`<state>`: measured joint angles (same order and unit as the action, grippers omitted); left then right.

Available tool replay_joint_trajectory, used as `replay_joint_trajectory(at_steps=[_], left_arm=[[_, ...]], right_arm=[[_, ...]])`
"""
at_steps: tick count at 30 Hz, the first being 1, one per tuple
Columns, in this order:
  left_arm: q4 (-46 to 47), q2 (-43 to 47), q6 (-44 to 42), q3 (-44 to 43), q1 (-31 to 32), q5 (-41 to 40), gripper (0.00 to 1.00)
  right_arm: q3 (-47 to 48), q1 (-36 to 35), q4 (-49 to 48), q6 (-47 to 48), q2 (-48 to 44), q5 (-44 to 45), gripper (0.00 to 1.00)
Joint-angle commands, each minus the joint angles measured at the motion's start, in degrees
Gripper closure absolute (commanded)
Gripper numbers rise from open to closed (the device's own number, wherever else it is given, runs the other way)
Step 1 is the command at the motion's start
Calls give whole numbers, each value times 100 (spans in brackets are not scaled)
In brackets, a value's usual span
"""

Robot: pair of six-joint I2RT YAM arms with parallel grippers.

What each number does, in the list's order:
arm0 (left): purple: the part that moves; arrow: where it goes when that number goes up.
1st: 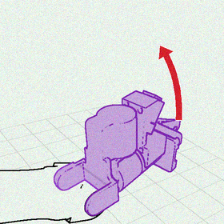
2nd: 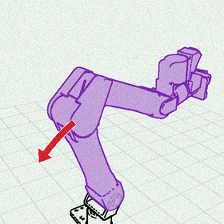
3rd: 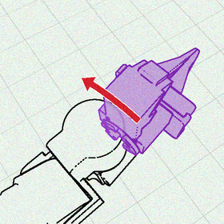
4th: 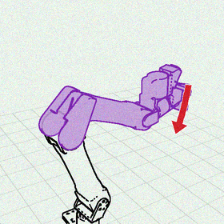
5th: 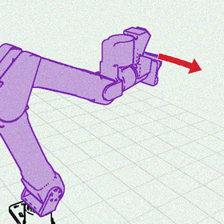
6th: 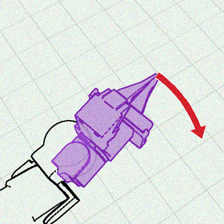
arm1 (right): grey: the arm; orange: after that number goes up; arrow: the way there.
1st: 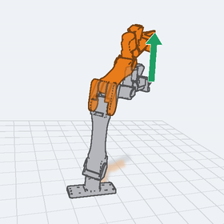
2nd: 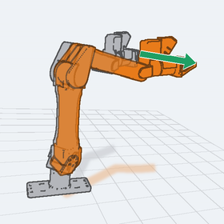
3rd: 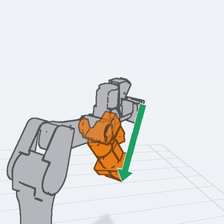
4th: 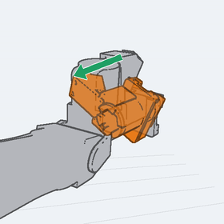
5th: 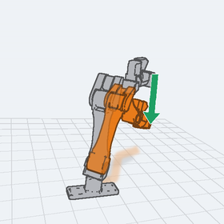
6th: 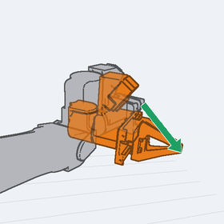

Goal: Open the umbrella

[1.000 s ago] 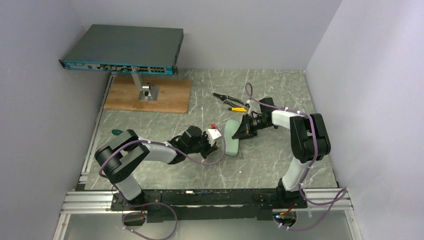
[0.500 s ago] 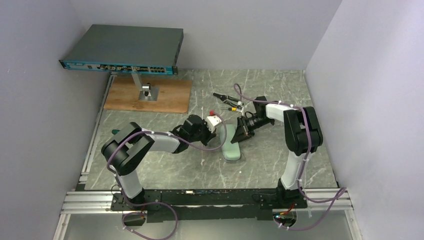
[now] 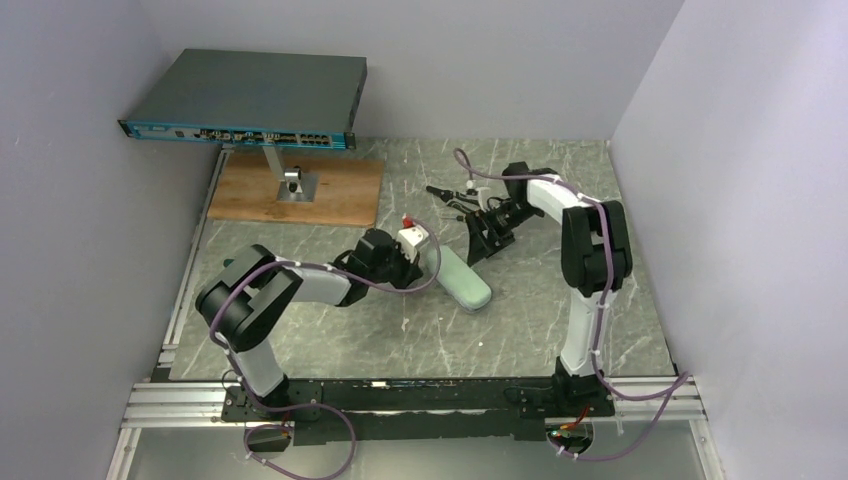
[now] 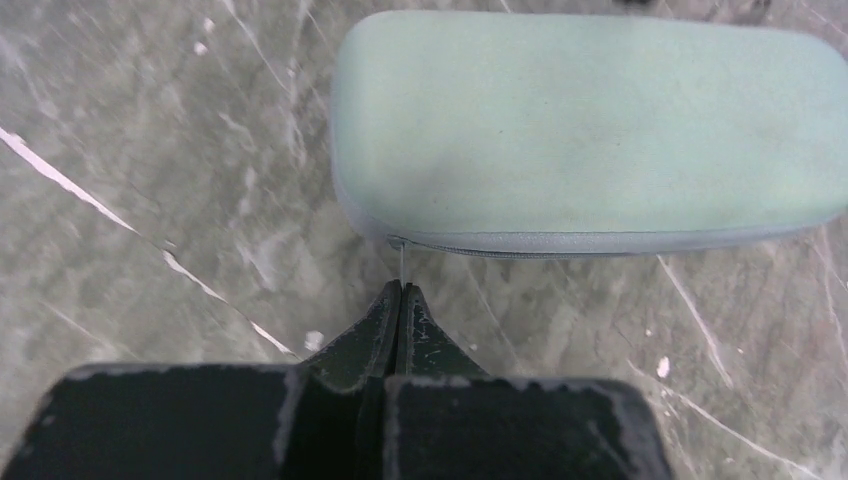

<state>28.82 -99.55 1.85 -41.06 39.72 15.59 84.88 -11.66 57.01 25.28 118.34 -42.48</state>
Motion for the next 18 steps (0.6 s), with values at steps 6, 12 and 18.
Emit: replay_joint_trajectory(at_steps=[6, 12, 18], left_arm=[[253, 481, 320, 404, 695, 178, 100], [214, 447, 526, 397, 984, 51, 100], [171, 352, 562, 253, 1024, -36, 100]], right_arm=[[-1348, 322, -584, -1576, -2176, 1495, 8], [-2034, 610, 13, -2338, -2405, 1081, 6], [-2274, 880, 143, -2816, -2423, 1235, 0]])
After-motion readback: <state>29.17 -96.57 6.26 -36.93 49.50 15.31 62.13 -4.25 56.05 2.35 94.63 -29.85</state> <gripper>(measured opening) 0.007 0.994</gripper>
